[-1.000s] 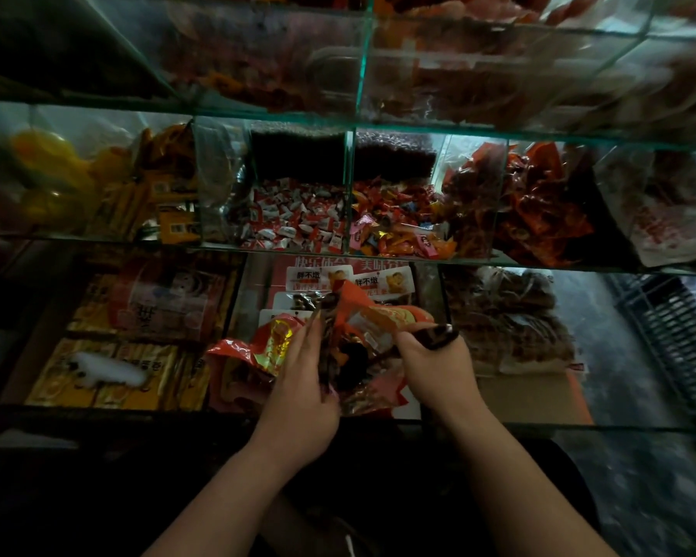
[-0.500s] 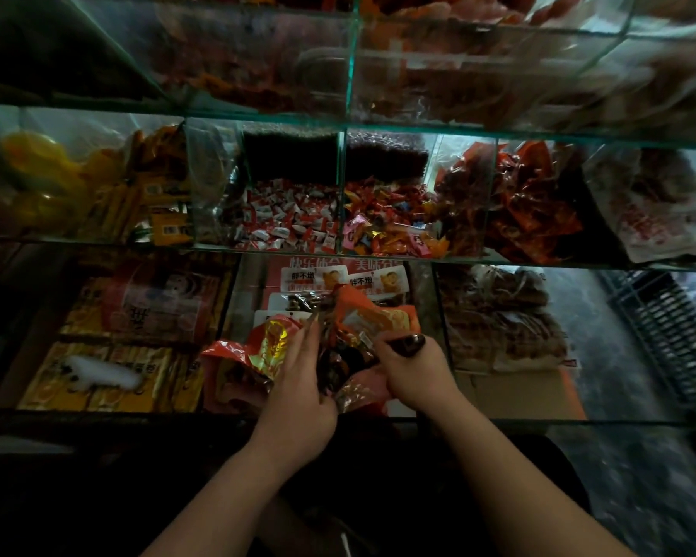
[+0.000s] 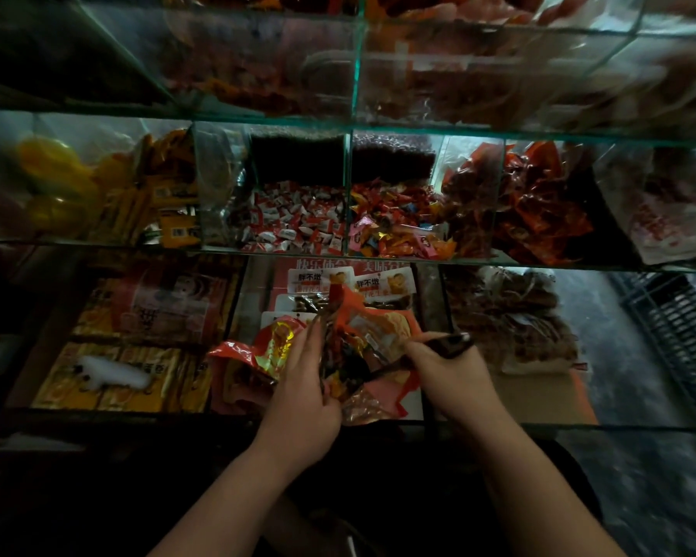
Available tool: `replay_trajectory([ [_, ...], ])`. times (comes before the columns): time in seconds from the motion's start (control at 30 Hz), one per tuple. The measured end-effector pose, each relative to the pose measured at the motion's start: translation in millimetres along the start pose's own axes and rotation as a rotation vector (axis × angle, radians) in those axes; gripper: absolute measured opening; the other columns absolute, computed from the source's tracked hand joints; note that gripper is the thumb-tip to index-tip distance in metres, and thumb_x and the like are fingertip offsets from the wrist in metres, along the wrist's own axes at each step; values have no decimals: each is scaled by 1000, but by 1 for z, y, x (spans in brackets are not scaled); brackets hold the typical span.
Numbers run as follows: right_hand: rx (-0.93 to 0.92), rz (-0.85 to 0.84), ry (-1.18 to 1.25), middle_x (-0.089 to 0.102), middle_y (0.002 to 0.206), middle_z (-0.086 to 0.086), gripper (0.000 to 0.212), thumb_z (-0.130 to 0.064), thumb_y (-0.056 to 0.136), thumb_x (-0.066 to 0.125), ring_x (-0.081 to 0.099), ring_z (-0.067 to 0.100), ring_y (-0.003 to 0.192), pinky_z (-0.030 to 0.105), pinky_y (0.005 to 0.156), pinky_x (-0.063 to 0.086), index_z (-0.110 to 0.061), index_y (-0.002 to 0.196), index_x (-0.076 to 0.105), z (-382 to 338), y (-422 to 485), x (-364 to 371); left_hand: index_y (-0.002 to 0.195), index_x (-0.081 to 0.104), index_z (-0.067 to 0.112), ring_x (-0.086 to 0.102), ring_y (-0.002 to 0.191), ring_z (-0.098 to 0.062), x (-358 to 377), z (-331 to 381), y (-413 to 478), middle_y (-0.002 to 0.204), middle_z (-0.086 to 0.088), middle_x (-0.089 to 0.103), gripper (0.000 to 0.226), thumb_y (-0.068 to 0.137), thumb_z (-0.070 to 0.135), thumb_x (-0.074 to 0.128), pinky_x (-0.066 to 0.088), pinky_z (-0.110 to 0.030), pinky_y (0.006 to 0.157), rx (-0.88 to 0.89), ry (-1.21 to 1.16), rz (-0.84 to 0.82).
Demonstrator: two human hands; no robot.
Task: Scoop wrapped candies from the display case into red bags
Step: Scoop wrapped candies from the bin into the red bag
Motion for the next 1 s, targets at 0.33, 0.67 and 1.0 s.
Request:
replay_trajectory([
  [0.33, 43, 180, 274, 68, 51, -8, 23, -20, 90, 71, 56, -3, 36, 14, 33, 38, -32, 72, 81, -6, -17, -27, 160, 1, 46, -1, 144, 11, -1, -1, 0, 157, 39, 1, 100, 89, 7, 60, 24, -38, 125, -17, -25, 2],
  [0.67, 6, 261, 337, 77, 69, -6, 18, -20, 92, 73, 68, -3, 54, 10, 41, 44, -24, 76, 81, 7, -25, -32, 161, -1, 42, 6, 150, 1, 1, -3, 0, 158, 37, 0, 101, 89, 8, 61, 23, -37, 125, -20, -31, 12],
  [1.0, 27, 143, 350, 59, 47, -6, 14, -25, 95, 69, 53, 4, 38, 16, 37, 38, -25, 87, 81, 13, -26, -24, 160, 0, 45, 17, 155, -18, 1, 0, -1, 159, 37, -2, 101, 87, 12, 62, 36, -49, 119, -27, -22, -9],
])
Point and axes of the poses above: each hand's wrist, its own y-axis towards the middle knuckle, its own x-axis out of the palm, z = x × y, the point moved 1 cm from there along y, towards the middle knuckle
